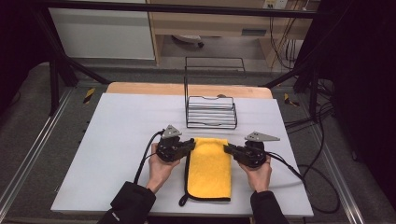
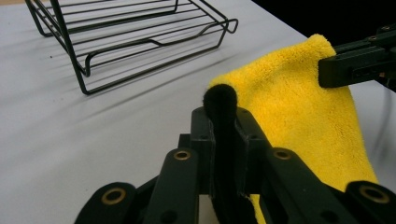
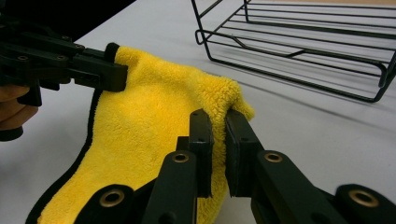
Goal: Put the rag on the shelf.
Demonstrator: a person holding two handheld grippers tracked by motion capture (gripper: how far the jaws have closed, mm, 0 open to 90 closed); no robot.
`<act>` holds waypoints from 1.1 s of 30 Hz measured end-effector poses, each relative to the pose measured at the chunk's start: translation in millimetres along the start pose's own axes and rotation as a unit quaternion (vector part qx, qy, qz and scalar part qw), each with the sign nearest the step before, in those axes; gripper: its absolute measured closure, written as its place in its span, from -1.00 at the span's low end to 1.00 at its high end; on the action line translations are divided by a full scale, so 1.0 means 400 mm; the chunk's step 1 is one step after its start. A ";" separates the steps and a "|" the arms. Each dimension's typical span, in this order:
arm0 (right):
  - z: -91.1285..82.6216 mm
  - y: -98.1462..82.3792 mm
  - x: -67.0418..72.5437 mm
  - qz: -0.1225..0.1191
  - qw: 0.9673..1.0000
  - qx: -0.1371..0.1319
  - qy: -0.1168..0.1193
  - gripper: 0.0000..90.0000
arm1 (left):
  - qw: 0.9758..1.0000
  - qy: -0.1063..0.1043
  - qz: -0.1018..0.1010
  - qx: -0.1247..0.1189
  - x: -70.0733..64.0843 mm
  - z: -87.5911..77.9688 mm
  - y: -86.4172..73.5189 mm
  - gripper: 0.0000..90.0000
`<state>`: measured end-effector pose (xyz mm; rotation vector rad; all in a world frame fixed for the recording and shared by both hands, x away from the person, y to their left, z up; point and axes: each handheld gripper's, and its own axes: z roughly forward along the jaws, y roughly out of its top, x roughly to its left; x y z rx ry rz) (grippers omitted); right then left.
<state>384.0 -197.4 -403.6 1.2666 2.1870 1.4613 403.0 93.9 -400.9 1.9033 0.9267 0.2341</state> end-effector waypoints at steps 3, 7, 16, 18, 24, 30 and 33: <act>-0.013 0.003 0.008 -0.003 1.000 -0.007 0.000 0.84 | 1.000 -0.002 0.002 -0.006 -0.006 -0.008 0.004 0.77; -0.028 0.009 0.020 -0.010 1.000 -0.017 -0.003 0.84 | 1.000 -0.004 0.003 -0.018 -0.013 -0.018 0.009 0.77; -0.050 0.027 0.037 -0.028 0.999 -0.040 -0.012 0.84 | 0.999 -0.004 0.011 -0.041 -0.023 -0.039 0.024 0.77; -0.053 0.030 0.040 -0.030 0.998 -0.045 -0.014 0.84 | 0.999 -0.004 0.012 -0.048 -0.025 -0.044 0.027 0.77; -0.065 0.042 0.051 -0.039 0.997 -0.062 -0.015 0.84 | 0.997 -0.004 0.017 -0.071 -0.031 -0.062 0.035 0.77; -0.078 0.053 0.060 -0.044 0.996 -0.078 -0.016 0.84 | 0.995 -0.003 0.024 -0.093 -0.037 -0.074 0.042 0.77; -0.084 0.058 0.064 -0.045 0.995 -0.087 -0.015 0.84 | 0.994 -0.003 0.025 -0.104 -0.039 -0.077 0.045 0.77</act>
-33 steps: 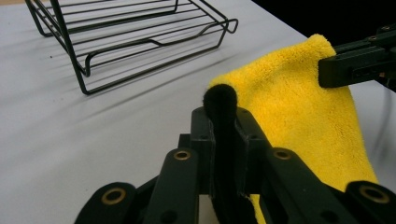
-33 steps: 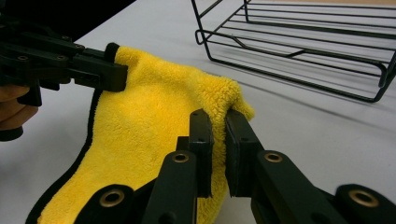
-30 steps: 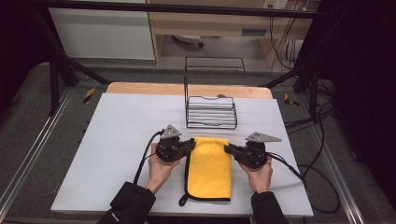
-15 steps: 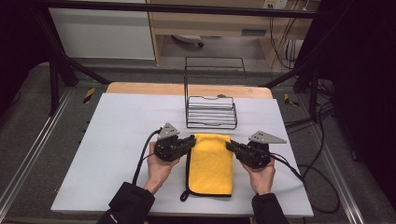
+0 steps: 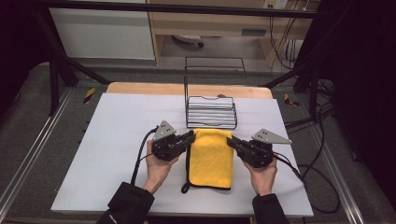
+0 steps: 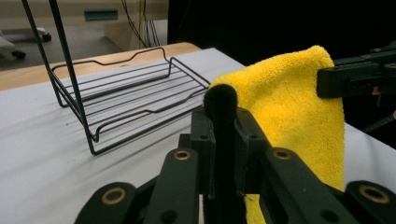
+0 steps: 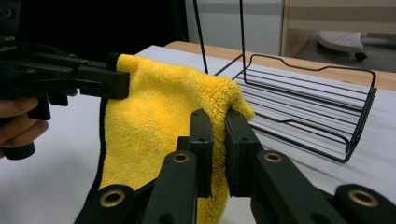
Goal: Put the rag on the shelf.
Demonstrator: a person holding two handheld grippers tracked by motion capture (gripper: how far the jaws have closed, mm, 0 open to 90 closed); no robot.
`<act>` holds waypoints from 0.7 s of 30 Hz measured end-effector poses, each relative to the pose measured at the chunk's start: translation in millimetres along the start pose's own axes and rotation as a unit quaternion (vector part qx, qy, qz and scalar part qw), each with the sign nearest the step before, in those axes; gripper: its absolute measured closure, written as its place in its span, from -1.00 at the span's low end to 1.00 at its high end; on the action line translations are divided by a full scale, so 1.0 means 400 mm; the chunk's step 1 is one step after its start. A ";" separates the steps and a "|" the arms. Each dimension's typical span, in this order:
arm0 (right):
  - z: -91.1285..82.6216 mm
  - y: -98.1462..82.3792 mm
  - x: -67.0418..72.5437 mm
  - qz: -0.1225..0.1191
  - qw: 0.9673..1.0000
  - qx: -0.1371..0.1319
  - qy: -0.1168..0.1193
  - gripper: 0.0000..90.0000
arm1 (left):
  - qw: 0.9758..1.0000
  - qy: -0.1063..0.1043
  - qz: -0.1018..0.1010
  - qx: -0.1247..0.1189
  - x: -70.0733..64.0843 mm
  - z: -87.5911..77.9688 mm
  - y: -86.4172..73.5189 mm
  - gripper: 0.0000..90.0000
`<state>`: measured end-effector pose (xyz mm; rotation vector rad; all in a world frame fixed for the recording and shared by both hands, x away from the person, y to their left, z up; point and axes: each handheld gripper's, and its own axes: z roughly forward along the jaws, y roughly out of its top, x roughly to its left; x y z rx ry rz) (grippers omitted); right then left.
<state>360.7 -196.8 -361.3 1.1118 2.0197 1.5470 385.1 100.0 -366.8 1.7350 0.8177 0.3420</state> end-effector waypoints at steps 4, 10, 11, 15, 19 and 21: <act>-0.008 0.008 0.004 -0.006 1.000 -0.010 -0.002 0.84 | 1.000 0.000 0.003 -0.010 -0.003 -0.003 0.004 0.77; -0.015 0.020 0.010 -0.011 1.000 -0.023 -0.004 0.84 | 1.000 -0.001 0.005 -0.027 -0.006 -0.012 0.015 0.77; -0.017 0.023 0.011 -0.012 1.000 -0.027 -0.005 0.84 | 1.000 -0.002 0.005 -0.030 -0.006 -0.014 0.017 0.77; -0.022 0.036 0.017 -0.020 0.999 -0.037 -0.008 0.84 | 0.999 -0.002 0.008 -0.044 -0.007 -0.022 0.025 0.77; -0.024 0.046 0.021 -0.026 0.998 -0.048 -0.011 0.84 | 0.998 -0.001 0.010 -0.055 -0.008 -0.026 0.034 0.77; -0.026 0.049 0.022 -0.028 0.998 -0.052 -0.011 0.84 | 0.998 0.000 0.012 -0.059 -0.009 -0.028 0.037 0.77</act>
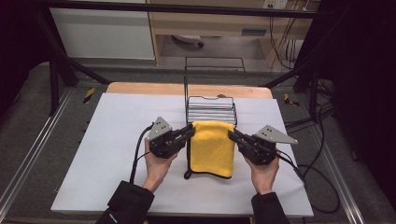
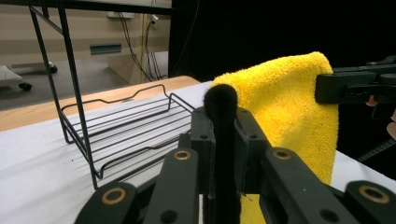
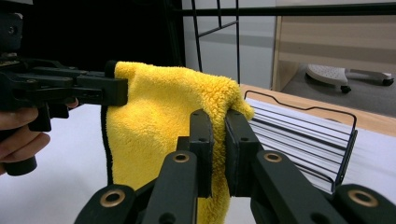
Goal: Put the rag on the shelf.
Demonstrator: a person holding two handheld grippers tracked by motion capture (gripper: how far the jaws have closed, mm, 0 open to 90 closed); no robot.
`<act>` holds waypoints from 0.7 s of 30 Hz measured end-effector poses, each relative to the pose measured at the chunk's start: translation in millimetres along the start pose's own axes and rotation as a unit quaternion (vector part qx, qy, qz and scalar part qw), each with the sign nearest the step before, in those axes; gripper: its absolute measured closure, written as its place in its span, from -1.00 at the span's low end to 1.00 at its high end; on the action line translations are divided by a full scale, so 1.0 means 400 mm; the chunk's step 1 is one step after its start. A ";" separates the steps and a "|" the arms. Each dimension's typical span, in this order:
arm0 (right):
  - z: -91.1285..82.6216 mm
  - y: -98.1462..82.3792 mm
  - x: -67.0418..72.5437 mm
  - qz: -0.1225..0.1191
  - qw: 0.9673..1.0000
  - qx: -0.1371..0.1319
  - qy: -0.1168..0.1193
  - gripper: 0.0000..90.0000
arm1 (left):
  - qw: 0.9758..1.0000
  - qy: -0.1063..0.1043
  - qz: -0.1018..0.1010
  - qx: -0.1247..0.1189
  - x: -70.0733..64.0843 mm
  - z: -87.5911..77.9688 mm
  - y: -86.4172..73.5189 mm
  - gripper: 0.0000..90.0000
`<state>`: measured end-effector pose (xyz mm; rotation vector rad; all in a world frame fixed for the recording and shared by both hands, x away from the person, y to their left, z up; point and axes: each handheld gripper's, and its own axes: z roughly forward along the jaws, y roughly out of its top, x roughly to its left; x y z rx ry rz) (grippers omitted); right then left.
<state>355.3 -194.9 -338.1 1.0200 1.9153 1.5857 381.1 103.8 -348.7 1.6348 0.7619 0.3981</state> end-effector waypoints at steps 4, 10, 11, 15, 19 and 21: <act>-0.002 0.007 0.002 -0.004 1.000 -0.008 -0.002 0.84 | 1.000 0.001 0.001 -0.007 -0.002 -0.001 0.008 0.77; -0.005 0.021 0.005 -0.006 1.000 -0.020 -0.003 0.84 | 1.000 0.003 0.004 -0.015 -0.003 -0.004 0.025 0.77; -0.005 0.023 0.005 -0.007 1.000 -0.023 -0.003 0.84 | 1.000 0.003 0.005 -0.018 -0.003 -0.005 0.029 0.77; -0.006 0.033 0.006 -0.012 0.999 -0.031 -0.004 0.84 | 1.000 0.004 0.004 -0.025 -0.004 -0.006 0.039 0.77; -0.006 0.043 0.008 -0.013 0.999 -0.038 -0.005 0.84 | 0.999 0.005 0.005 -0.034 -0.003 -0.008 0.048 0.77; -0.006 0.048 0.007 -0.012 0.999 -0.043 -0.005 0.84 | 0.999 0.006 0.008 -0.038 -0.004 -0.009 0.053 0.77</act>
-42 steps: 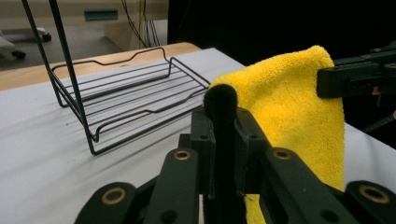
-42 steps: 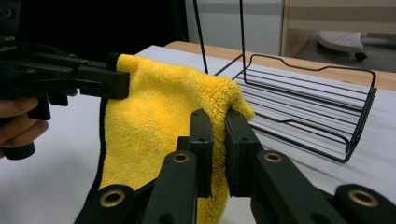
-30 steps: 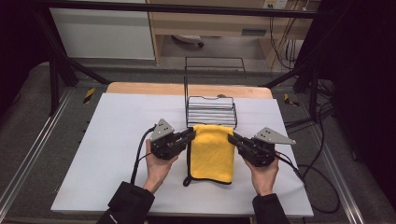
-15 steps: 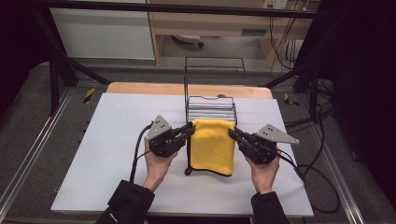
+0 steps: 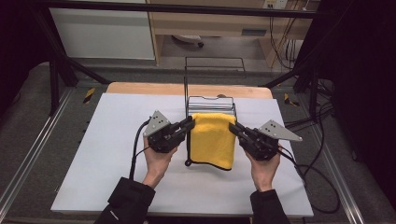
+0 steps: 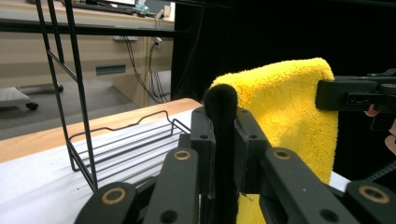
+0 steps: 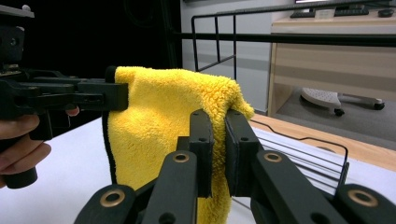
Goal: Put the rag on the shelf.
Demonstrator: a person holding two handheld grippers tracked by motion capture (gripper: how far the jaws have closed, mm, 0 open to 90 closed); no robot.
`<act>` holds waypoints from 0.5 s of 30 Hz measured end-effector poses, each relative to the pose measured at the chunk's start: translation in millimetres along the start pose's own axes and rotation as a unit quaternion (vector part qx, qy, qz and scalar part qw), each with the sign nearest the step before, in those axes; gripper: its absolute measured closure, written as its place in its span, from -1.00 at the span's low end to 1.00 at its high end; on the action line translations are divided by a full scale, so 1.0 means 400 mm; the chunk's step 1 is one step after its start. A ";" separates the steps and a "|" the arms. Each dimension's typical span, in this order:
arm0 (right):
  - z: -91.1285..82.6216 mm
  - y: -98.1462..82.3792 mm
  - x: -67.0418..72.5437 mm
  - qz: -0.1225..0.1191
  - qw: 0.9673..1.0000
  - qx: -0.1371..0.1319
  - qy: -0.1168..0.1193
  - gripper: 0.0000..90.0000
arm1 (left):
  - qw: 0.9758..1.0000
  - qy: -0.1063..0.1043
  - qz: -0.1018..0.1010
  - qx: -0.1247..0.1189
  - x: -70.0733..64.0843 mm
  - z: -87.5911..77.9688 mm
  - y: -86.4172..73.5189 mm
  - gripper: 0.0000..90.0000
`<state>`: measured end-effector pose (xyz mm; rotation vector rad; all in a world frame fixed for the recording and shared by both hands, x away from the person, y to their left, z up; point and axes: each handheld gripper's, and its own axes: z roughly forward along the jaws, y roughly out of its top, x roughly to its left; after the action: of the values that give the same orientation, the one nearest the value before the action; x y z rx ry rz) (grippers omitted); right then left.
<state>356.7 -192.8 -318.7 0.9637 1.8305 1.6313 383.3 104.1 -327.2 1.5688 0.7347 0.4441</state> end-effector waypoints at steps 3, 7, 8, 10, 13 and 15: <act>0.001 0.007 0.000 -0.002 1.000 -0.006 0.001 0.84 | 1.000 0.001 0.000 -0.005 0.000 -0.002 0.011 0.77; 0.002 0.022 0.001 -0.004 1.000 -0.016 -0.001 0.84 | 1.000 0.004 0.004 -0.011 -0.001 -0.003 0.027 0.77; 0.003 0.026 0.002 -0.005 1.000 -0.018 -0.001 0.84 | 1.000 0.004 0.002 -0.015 -0.001 -0.003 0.030 0.77; 0.004 0.034 0.002 -0.009 1.000 -0.023 -0.002 0.84 | 1.000 0.005 0.003 -0.017 0.000 -0.003 0.037 0.77; 0.005 0.043 0.003 -0.011 1.000 -0.027 -0.003 0.84 | 1.000 0.007 0.003 -0.020 0.001 -0.002 0.046 0.77; 0.007 0.050 0.002 -0.009 0.999 -0.031 -0.004 0.84 | 1.000 0.007 0.006 -0.025 0.000 -0.003 0.053 0.77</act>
<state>362.0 -189.8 -299.5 0.9224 1.7668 1.6616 386.7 104.9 -306.4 1.5254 0.7210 0.4790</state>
